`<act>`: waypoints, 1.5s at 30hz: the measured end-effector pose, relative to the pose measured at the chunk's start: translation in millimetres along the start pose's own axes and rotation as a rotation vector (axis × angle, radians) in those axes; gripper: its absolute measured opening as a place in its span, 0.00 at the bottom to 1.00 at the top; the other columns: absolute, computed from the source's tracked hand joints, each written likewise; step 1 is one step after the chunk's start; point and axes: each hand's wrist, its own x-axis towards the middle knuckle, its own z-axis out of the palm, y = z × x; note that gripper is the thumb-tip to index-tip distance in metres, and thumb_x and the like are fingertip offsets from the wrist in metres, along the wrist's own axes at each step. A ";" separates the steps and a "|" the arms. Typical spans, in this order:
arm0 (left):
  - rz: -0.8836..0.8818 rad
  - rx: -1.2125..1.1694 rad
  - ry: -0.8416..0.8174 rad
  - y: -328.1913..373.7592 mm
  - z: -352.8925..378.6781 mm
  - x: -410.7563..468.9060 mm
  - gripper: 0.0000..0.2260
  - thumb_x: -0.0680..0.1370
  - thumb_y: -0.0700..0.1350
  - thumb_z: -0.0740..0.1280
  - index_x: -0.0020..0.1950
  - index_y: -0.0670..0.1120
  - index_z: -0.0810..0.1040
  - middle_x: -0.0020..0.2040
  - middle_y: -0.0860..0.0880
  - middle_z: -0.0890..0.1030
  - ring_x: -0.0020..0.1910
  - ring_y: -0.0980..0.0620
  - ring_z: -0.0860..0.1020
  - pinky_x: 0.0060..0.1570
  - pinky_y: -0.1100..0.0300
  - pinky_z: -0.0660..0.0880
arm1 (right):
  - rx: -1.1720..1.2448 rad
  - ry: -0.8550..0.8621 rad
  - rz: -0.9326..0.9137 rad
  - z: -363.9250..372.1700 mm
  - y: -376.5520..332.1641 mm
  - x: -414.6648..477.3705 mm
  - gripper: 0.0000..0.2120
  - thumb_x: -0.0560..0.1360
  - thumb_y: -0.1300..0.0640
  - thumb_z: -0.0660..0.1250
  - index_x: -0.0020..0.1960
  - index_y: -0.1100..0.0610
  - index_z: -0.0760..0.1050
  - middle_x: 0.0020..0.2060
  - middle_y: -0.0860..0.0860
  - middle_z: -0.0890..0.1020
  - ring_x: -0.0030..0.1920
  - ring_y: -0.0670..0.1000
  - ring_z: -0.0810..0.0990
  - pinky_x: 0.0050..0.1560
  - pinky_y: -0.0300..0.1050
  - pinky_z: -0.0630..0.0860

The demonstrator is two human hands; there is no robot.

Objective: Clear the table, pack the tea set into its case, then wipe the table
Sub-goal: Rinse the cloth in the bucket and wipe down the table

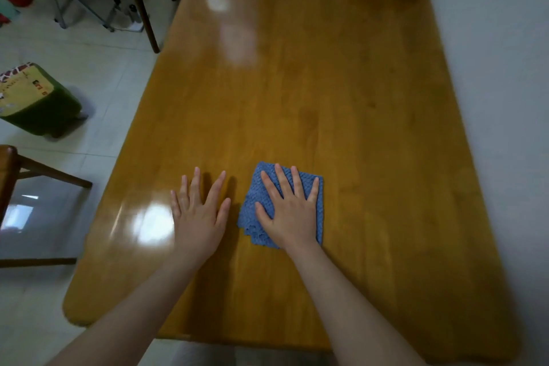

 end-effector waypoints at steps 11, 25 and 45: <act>0.103 0.010 -0.039 71.0 20.9 -12.0 0.26 0.78 0.63 0.44 0.77 0.62 0.54 0.79 0.46 0.51 0.78 0.42 0.48 0.74 0.39 0.45 | -0.045 0.003 0.073 -16.2 91.5 -17.1 0.30 0.78 0.35 0.48 0.78 0.42 0.54 0.78 0.47 0.55 0.79 0.54 0.51 0.73 0.71 0.46; 0.157 0.051 -0.086 146.3 38.4 -11.3 0.27 0.77 0.64 0.40 0.77 0.64 0.48 0.80 0.49 0.47 0.78 0.44 0.43 0.73 0.43 0.38 | -0.070 0.027 0.122 -35.0 203.0 -44.1 0.30 0.78 0.35 0.47 0.78 0.43 0.53 0.78 0.47 0.56 0.78 0.55 0.52 0.73 0.69 0.44; 0.153 0.061 -0.088 221.0 59.9 -52.6 0.27 0.77 0.64 0.37 0.77 0.64 0.42 0.79 0.49 0.39 0.77 0.46 0.36 0.73 0.44 0.33 | -0.058 0.019 0.243 -51.5 311.0 -87.5 0.32 0.77 0.34 0.43 0.79 0.43 0.50 0.79 0.47 0.54 0.78 0.55 0.51 0.73 0.70 0.45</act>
